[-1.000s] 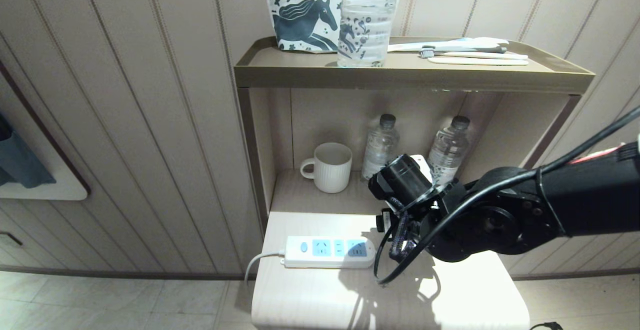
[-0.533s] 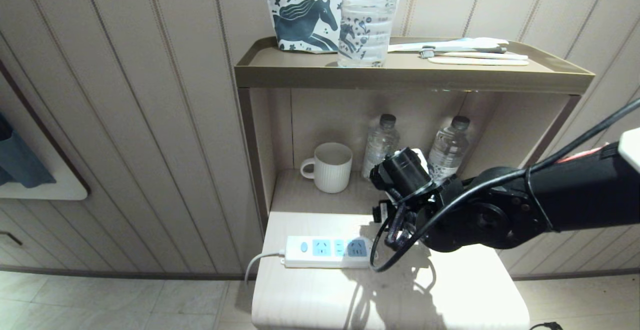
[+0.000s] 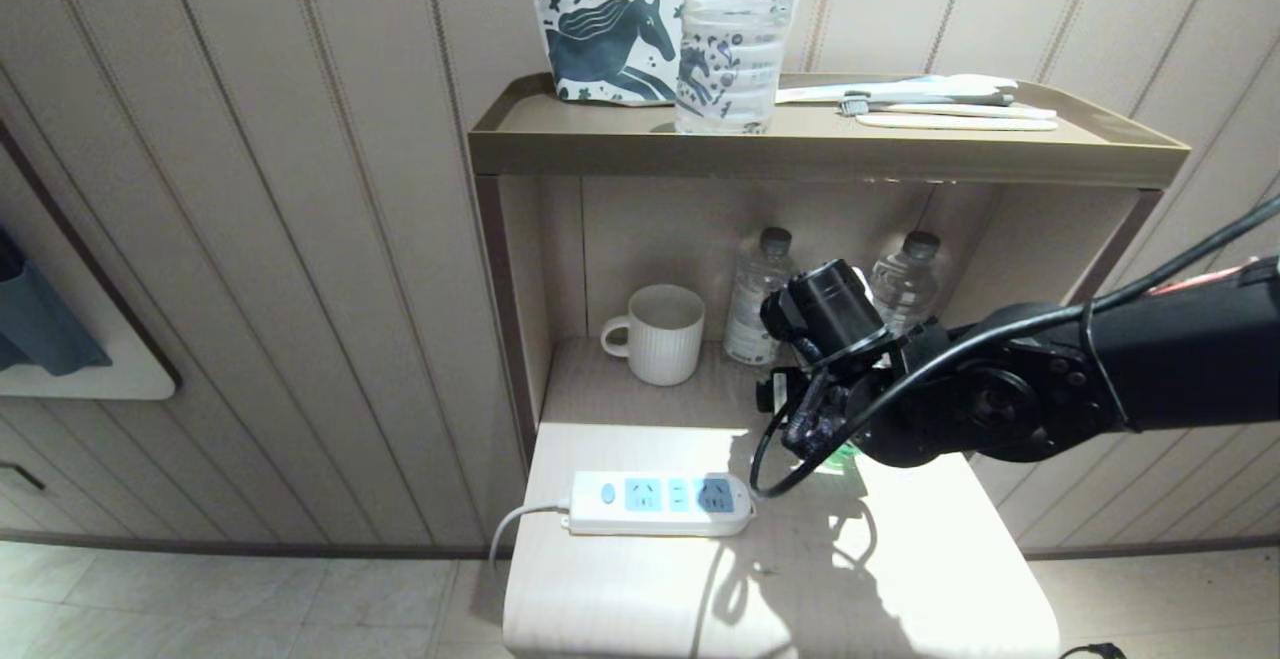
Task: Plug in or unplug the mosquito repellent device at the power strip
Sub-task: Pick up the mosquito repellent liquid
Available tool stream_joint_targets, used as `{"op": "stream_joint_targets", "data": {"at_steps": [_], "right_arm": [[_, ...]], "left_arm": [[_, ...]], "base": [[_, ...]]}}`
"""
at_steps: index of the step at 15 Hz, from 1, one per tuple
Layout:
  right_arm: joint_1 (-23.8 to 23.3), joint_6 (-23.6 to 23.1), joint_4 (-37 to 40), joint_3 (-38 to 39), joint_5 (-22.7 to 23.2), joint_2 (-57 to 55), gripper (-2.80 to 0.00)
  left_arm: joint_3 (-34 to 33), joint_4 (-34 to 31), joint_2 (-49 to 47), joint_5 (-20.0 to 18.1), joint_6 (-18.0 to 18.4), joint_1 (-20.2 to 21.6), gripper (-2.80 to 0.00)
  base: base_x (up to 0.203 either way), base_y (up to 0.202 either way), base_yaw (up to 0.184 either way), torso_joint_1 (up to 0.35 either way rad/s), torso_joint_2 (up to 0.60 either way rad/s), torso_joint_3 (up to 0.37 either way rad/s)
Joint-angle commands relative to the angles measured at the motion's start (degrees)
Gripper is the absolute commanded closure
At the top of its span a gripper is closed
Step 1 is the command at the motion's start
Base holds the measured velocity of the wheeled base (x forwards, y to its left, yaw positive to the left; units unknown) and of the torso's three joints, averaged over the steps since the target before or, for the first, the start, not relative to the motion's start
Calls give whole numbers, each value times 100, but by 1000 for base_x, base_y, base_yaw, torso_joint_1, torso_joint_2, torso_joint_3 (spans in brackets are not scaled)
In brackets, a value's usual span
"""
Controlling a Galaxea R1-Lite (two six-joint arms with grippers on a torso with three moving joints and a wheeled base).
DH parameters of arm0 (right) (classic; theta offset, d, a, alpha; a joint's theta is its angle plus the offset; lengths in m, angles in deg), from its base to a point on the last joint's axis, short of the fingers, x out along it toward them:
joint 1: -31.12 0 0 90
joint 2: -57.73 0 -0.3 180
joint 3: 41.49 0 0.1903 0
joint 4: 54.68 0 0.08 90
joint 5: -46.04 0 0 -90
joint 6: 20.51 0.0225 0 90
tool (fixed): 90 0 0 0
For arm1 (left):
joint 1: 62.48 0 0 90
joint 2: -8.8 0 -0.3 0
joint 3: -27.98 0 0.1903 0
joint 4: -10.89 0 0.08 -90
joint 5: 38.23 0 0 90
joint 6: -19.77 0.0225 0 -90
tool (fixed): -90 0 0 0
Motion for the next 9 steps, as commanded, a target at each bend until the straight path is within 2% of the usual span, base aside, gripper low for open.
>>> {"op": "stream_joint_targets", "data": {"at_steps": [1, 5, 9], "right_arm": [[-182, -22, -1, -45, -11, 92, -280], [-431, -6, 8, 51, 243, 296, -280], [-662, -22, 1, 44, 253, 308, -280]], "left_arm": [[0, -5, 0, 0, 2, 4, 0], [0, -5, 0, 0, 2, 4, 0], [0, -5, 0, 0, 2, 4, 0]], "base": [[0, 0, 0, 0, 0, 0], [0, 0, 0, 0, 0, 0], [0, 0, 0, 0, 0, 0]]}}
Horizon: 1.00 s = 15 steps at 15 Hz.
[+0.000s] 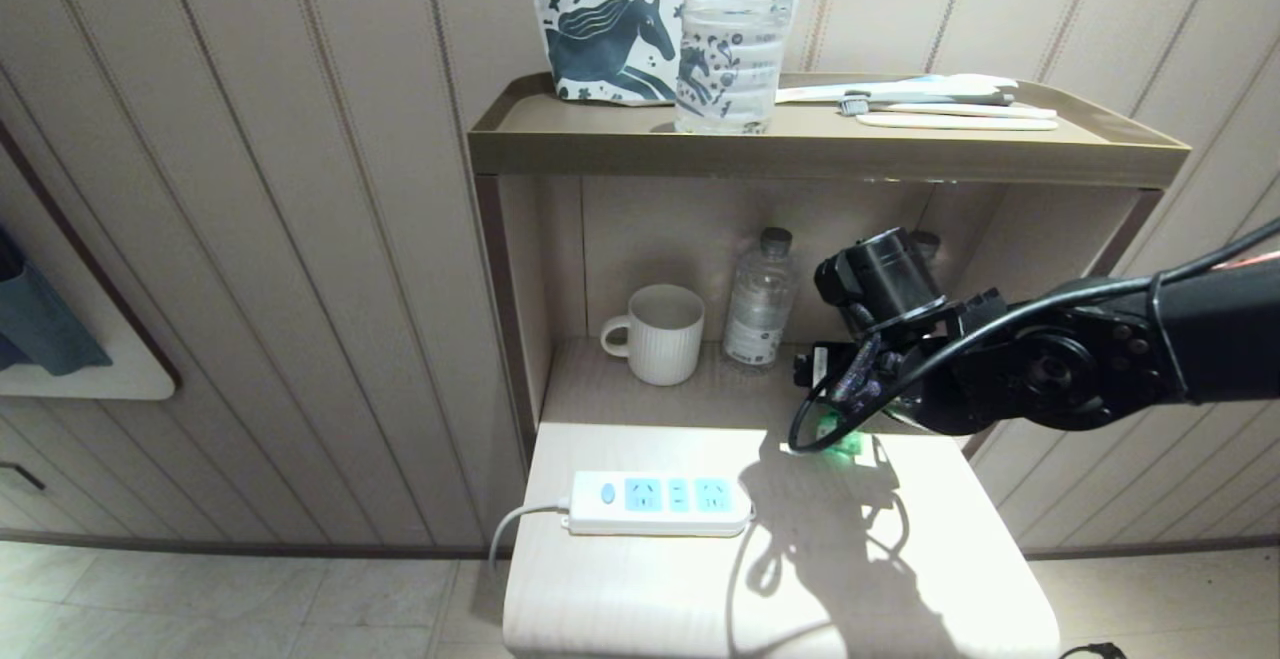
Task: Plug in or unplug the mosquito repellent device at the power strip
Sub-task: Pick up the mosquito repellent liquid
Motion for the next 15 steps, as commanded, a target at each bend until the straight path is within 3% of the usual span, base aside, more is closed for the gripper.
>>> {"op": "stream_joint_targets", "data": {"at_steps": [1, 4, 11, 15], "right_arm": [[-278, 3, 11, 9, 1, 43, -280], [-871, -48, 17, 224, 505, 280, -280], [-349, -101, 8, 242, 659, 268, -280], [-361, 3, 18, 456, 677, 69, -280]], "left_arm": [[0, -2, 0, 0, 2, 2, 0], [0, -11, 0, 0, 11, 2, 0], [0, -11, 0, 0, 20, 2, 0], [0, -11, 0, 0, 20, 2, 0]], "base": [[0, 0, 0, 0, 0, 0], [0, 0, 0, 0, 0, 0], [0, 0, 0, 0, 0, 0], [0, 0, 0, 0, 0, 0]]}}
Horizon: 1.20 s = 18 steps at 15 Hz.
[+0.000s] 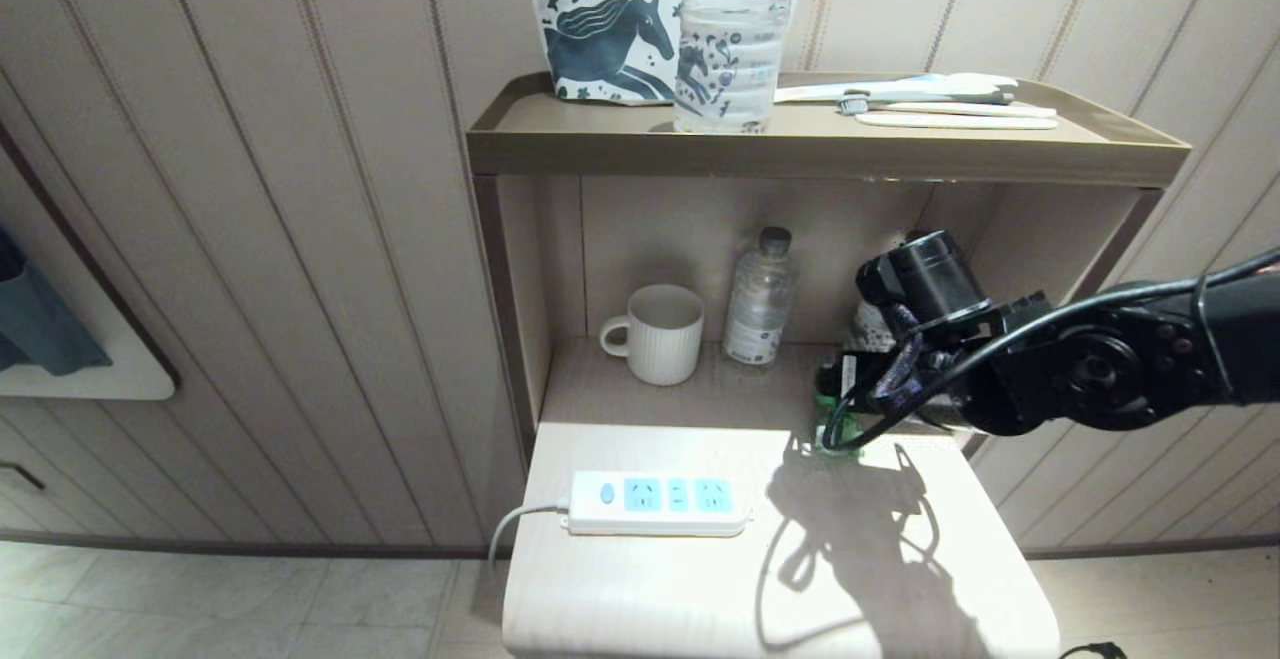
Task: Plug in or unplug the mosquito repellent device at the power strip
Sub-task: Pick up the mosquito repellent liquid
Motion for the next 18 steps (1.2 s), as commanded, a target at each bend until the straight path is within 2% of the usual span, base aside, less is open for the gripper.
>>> {"op": "stream_joint_targets", "data": {"at_steps": [1, 5, 8, 11, 18], "right_arm": [[11, 98, -3, 131, -11, -168, -280], [0, 167, -34, 188, -9, -373, -280], [-76, 153, -411, 159, -4, -577, -280], [-116, 197, -479, 117, -8, -681, -280], [-59, 943, -439, -127, -106, -734, -280]], "left_arm": [[0, -5, 1, 1, 0, 2, 0], [0, -5, 1, 1, -8, 2, 0], [0, -5, 1, 1, -8, 2, 0], [0, -5, 1, 1, -8, 2, 0], [0, -5, 1, 1, -8, 2, 0]], "base": [[0, 0, 0, 0, 0, 0], [0, 0, 0, 0, 0, 0], [0, 0, 0, 0, 0, 0], [0, 0, 0, 0, 0, 0], [0, 0, 0, 0, 0, 0]]}}
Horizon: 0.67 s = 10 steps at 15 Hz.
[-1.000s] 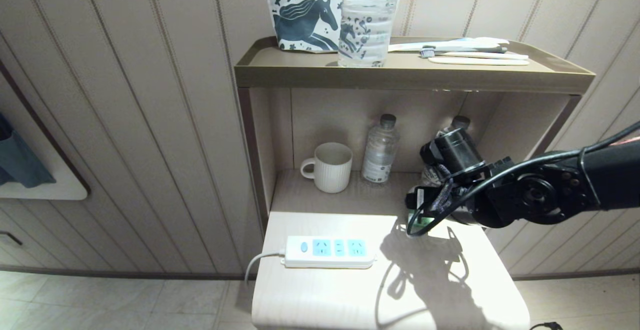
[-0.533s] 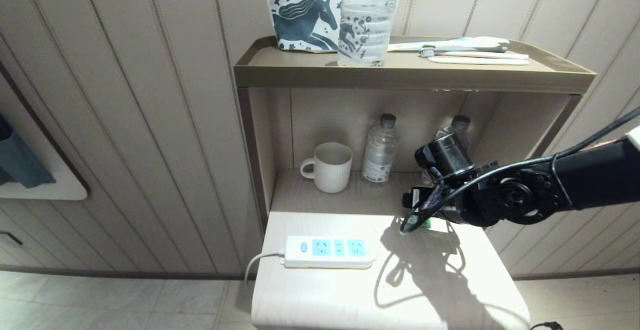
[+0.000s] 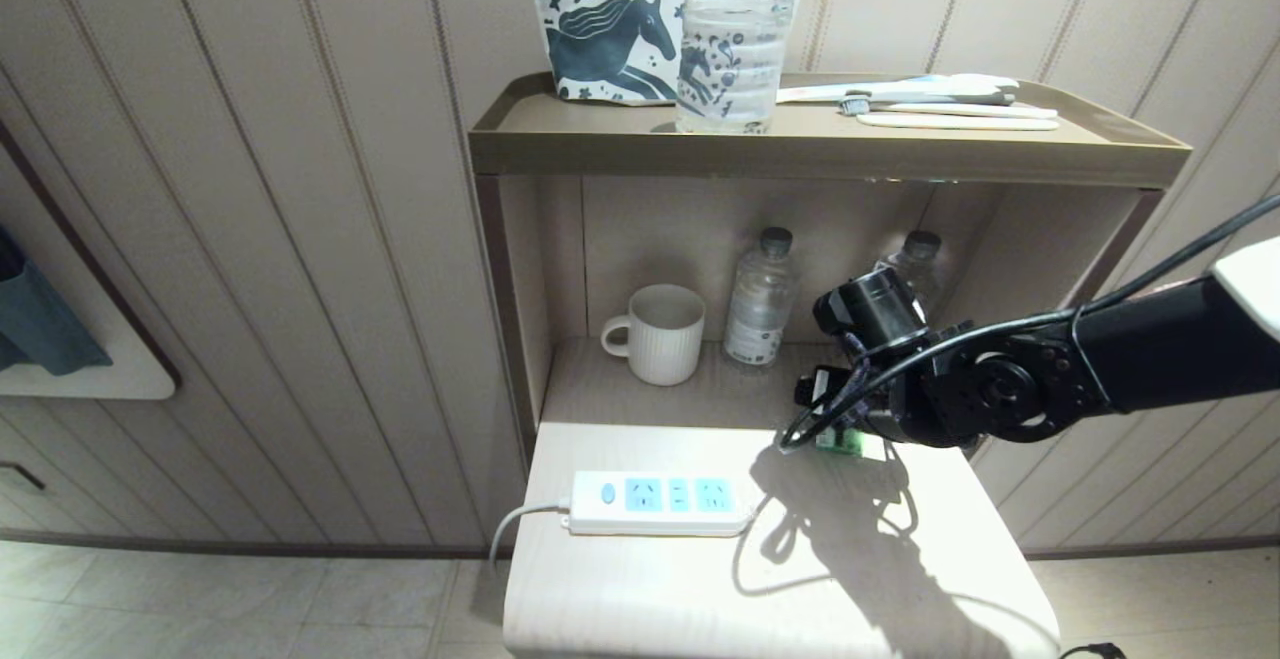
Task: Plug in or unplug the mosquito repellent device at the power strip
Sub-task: Pick up the mosquito repellent liquid
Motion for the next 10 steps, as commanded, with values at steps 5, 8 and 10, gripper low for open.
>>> {"op": "stream_joint_targets", "data": {"at_steps": [5, 8, 10], "right_arm": [[-46, 232, 110, -235, -76, -161, -280], [-120, 231, 110, -418, -76, -275, -280], [-128, 233, 119, -471, -76, -300, -280]], "left_arm": [[0, -5, 1, 0, 0, 4, 0], [0, -5, 1, 0, 0, 4, 0], [0, -5, 1, 0, 0, 4, 0]], "base": [[0, 0, 0, 0, 0, 0], [0, 0, 0, 0, 0, 0], [0, 0, 0, 0, 0, 0]]}}
